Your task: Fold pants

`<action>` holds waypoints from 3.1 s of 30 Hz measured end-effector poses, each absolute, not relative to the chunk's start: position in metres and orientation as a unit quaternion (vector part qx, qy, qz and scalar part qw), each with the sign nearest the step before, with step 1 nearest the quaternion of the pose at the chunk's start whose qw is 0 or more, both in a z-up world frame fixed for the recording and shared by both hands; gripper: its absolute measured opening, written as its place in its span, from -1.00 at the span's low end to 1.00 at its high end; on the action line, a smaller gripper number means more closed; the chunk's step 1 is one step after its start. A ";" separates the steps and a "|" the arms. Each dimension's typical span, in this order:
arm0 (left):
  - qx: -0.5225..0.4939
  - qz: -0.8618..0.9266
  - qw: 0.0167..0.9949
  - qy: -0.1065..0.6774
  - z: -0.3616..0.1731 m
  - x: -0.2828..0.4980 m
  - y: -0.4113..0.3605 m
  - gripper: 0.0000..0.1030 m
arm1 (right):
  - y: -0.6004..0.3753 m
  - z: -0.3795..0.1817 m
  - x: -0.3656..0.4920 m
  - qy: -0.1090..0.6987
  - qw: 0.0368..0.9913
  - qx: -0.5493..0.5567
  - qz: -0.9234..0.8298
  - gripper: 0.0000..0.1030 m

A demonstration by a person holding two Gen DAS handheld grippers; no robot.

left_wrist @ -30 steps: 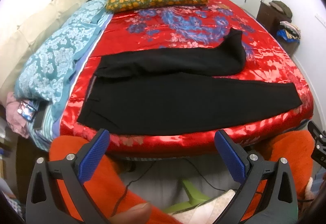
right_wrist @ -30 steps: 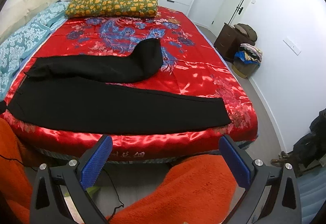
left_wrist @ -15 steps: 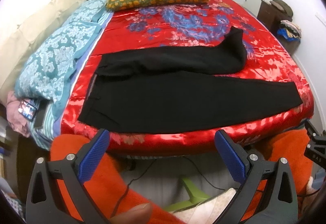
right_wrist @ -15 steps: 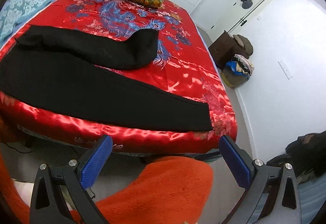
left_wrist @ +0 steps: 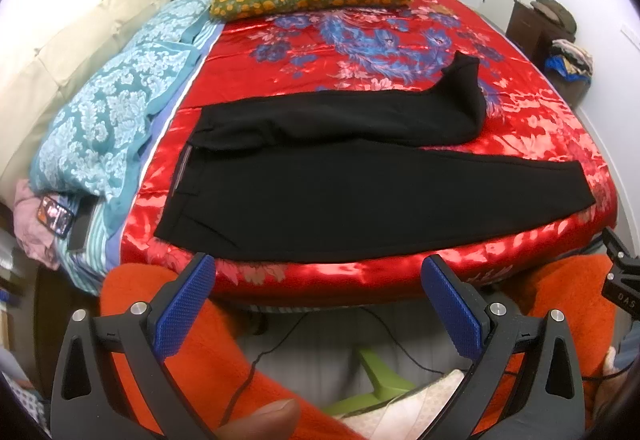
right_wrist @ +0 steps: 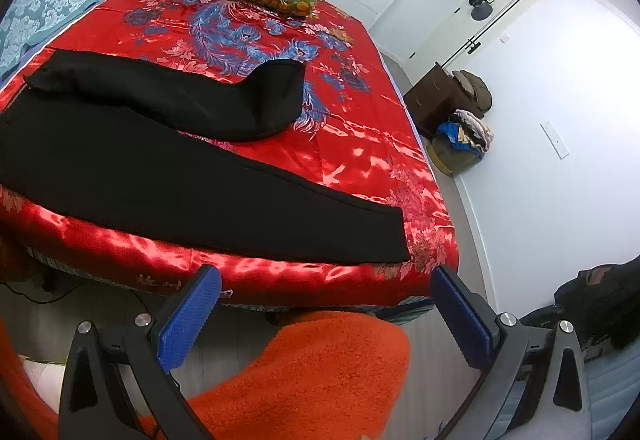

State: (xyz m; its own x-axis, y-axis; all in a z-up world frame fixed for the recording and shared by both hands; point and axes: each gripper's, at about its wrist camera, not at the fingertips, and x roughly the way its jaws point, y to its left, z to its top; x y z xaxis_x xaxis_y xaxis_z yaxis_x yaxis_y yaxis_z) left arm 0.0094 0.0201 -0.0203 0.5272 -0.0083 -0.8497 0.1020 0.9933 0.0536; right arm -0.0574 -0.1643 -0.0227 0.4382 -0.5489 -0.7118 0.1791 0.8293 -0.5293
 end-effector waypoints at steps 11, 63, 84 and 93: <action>0.042 -0.043 0.869 0.491 -0.026 0.013 0.019 0.99 | -0.164 -0.019 -0.059 0.469 0.858 -0.134 -0.163 1.00; 0.031 -0.041 0.796 0.603 -0.113 0.124 -0.022 0.98 | -0.373 -0.208 0.368 0.485 0.811 0.249 0.212 0.23; 0.014 -0.002 0.781 0.625 -0.137 0.139 0.008 0.98 | -0.234 -0.224 0.527 0.567 0.796 0.015 0.213 -0.84; 0.025 -0.021 0.792 0.610 -0.127 0.132 -0.007 0.98 | -0.469 -0.115 0.411 0.409 0.880 0.238 0.038 -0.85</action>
